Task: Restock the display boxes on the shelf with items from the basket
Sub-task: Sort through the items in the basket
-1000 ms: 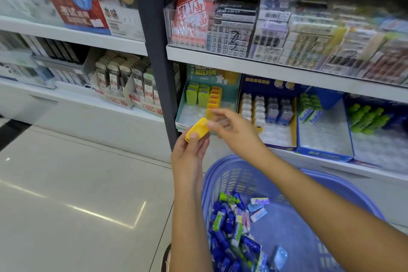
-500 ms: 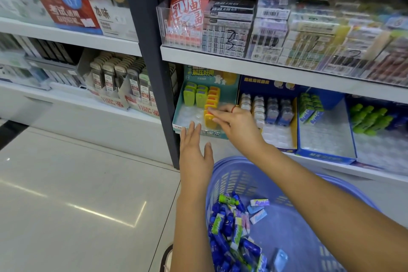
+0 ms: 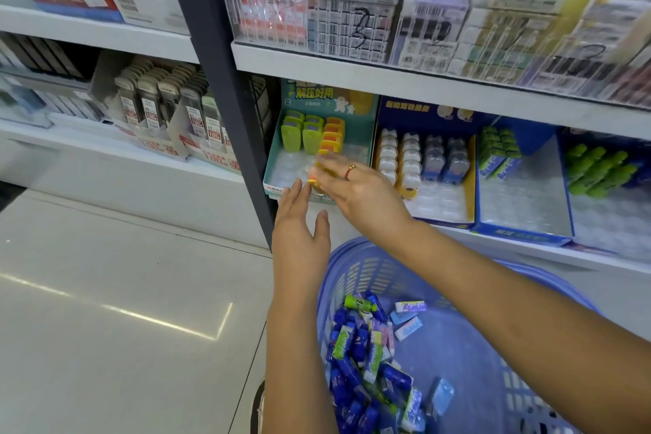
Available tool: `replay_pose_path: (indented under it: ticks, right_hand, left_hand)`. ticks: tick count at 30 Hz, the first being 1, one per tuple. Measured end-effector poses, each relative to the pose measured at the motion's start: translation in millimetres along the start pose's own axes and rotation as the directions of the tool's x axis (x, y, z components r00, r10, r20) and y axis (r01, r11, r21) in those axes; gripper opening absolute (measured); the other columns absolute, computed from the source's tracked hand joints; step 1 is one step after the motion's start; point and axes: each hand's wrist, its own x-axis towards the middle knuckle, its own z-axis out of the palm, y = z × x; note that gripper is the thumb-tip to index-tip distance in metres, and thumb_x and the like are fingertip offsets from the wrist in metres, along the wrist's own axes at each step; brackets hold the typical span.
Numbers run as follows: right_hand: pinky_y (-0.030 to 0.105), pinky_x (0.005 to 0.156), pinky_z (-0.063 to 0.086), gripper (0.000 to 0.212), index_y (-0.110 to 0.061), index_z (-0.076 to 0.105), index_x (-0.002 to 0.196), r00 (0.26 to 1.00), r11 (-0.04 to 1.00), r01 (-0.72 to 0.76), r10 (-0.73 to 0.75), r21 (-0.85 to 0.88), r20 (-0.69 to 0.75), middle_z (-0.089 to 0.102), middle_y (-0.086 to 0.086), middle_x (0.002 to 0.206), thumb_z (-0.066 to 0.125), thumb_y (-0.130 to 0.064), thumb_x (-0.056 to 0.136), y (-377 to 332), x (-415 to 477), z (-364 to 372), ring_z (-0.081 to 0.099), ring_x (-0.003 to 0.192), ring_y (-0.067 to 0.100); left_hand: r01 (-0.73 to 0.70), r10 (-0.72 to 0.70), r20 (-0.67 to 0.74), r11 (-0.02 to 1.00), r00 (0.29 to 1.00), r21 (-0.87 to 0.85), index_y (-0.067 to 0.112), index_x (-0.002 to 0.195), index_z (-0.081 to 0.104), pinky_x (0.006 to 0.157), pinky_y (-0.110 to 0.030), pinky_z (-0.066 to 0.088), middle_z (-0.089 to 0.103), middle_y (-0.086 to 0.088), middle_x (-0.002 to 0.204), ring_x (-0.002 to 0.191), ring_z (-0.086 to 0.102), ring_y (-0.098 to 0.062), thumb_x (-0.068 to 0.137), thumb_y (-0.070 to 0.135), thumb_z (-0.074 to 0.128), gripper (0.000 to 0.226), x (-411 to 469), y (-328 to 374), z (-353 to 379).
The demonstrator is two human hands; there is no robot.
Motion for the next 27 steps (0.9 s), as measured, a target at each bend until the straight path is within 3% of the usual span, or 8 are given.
replay_pose_path:
  ticks: [3,8,10,14,18,20,23,27]
  right_hand:
    - [0.049,0.074,0.058,0.031,0.003,0.067,0.111,1.000,1.000,0.008,-0.008,0.028,0.018,0.068,0.021,0.110,0.068,0.001,0.079,5.8,2.6,-4.8,0.066,0.102,0.038]
    - [0.039,0.068,0.053,0.023,0.000,0.070,0.105,0.992,0.987,-0.110,0.102,0.115,0.072,0.064,0.020,0.096,0.062,-0.013,0.089,11.5,14.4,-16.7,0.059,0.080,0.029]
    - [0.035,0.069,0.050,0.021,-0.002,0.072,0.103,0.993,0.994,-0.055,0.045,0.097,0.105,0.063,0.020,0.093,0.063,-0.012,0.087,11.2,19.1,-18.5,0.058,0.080,0.032]
    - [0.043,0.079,0.055,0.019,0.003,0.072,0.100,0.994,0.999,0.032,-0.035,0.032,0.099,0.067,0.023,0.107,0.066,-0.006,0.084,9.3,18.5,-12.7,0.063,0.099,0.037]
    - [0.041,0.069,0.060,0.032,0.004,0.072,0.099,0.989,0.983,0.129,-0.119,-0.127,0.087,0.071,0.018,0.105,0.080,-0.005,0.070,12.2,11.4,-7.2,0.070,0.092,0.032]
    - [0.037,0.075,0.059,0.037,0.001,0.069,0.108,0.986,0.974,0.123,-0.098,-0.191,0.138,0.068,0.016,0.113,0.077,-0.005,0.072,8.7,14.8,-6.5,0.068,0.100,0.029]
    - [0.038,0.094,0.049,0.045,-0.004,0.045,0.136,0.960,0.975,0.064,-0.002,-0.214,0.280,0.046,0.013,0.143,0.050,-0.006,0.091,3.1,17.9,-5.9,0.049,0.127,0.028]
    - [0.039,0.096,0.048,0.048,-0.008,0.035,0.141,0.937,0.963,0.053,0.043,-0.263,0.348,0.036,0.008,0.150,0.042,-0.004,0.094,1.9,22.9,-12.2,0.042,0.131,0.026]
  left_hand:
    - [0.004,-0.004,0.006,1.000,1.000,0.004,0.016,0.142,0.043,0.105,-0.009,0.014,0.033,0.006,0.152,0.142,0.023,-0.007,0.096,0.016,0.052,0.047,0.1,-0.7,-1.6]
    - [0.000,-0.001,0.031,0.999,1.000,0.043,0.016,0.144,0.040,0.107,-0.013,0.015,0.030,0.006,0.154,0.143,0.020,-0.008,0.096,0.019,0.053,0.050,0.1,0.0,-1.5]
    - [-0.005,0.003,0.038,0.999,0.999,0.051,0.016,0.144,0.039,0.108,-0.013,0.014,0.029,0.005,0.154,0.144,0.020,-0.009,0.096,0.019,0.053,0.051,0.5,1.4,-0.5]
    - [0.001,-0.003,0.035,0.999,0.999,0.049,0.016,0.144,0.038,0.107,-0.012,0.013,0.029,0.004,0.154,0.144,0.020,-0.010,0.095,0.019,0.054,0.052,2.0,1.1,-0.7]
    - [-0.019,0.014,0.059,0.996,0.998,0.085,0.019,0.145,0.037,0.109,-0.016,0.012,0.026,0.005,0.156,0.145,0.015,-0.011,0.095,0.022,0.054,0.053,1.8,0.2,1.3]
    - [-0.023,0.016,0.066,0.995,0.998,0.102,0.020,0.146,0.035,0.110,-0.018,0.012,0.024,0.006,0.156,0.146,0.013,-0.011,0.095,0.023,0.054,0.054,2.7,-0.5,1.5]
    - [-0.014,0.006,0.082,0.995,0.997,0.099,0.019,0.146,0.034,0.113,-0.022,0.015,0.024,0.006,0.156,0.146,0.014,-0.011,0.095,0.023,0.054,0.055,3.6,-0.8,-0.4]
    - [-0.020,0.018,0.054,0.999,0.998,0.045,0.017,0.144,0.039,0.111,-0.020,0.018,0.032,0.003,0.153,0.144,0.022,-0.011,0.095,0.018,0.054,0.051,-0.7,10.3,-3.1]
